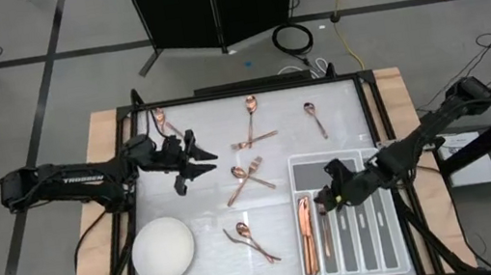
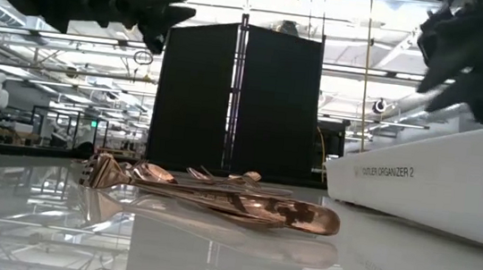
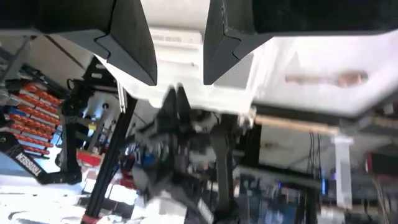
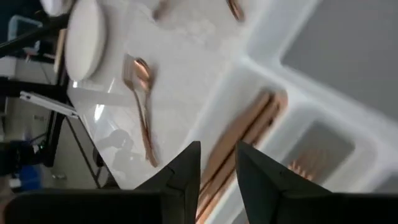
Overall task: Sort silverware
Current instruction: Put the brown fork in the white silverware organizer
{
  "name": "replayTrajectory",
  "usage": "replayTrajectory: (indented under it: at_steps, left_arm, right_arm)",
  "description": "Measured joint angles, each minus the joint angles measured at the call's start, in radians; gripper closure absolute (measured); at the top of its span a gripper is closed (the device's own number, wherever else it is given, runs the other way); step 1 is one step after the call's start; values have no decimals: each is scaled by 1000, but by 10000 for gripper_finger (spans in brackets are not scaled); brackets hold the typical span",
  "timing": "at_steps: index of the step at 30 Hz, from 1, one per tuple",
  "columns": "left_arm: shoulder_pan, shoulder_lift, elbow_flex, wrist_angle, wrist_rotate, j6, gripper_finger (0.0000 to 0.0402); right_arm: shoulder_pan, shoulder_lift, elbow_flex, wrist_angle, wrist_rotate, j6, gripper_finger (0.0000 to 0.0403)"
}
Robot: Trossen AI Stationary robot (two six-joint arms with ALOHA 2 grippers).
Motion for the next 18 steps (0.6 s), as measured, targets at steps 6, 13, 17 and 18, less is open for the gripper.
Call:
replayTrajectory:
  at_steps: [6, 13, 17, 18]
  left_arm:
    - [0, 0, 0, -113, -50, -73, 272]
    - [0, 0, 0, -268, -289, -112, 272]
    - [4, 0, 0, -346, -393, -130, 272]
    - [5, 0, 0, -359, -399, -121, 272]
  right_arm:
    - [-140, -73, 0, 4, -1, -320, 312]
    - [-422, -76, 1, 105, -130, -691, 312]
    - [-603, -15, 11, 179, -290, -863, 312]
    - [-641, 8, 24, 179, -320, -901, 312]
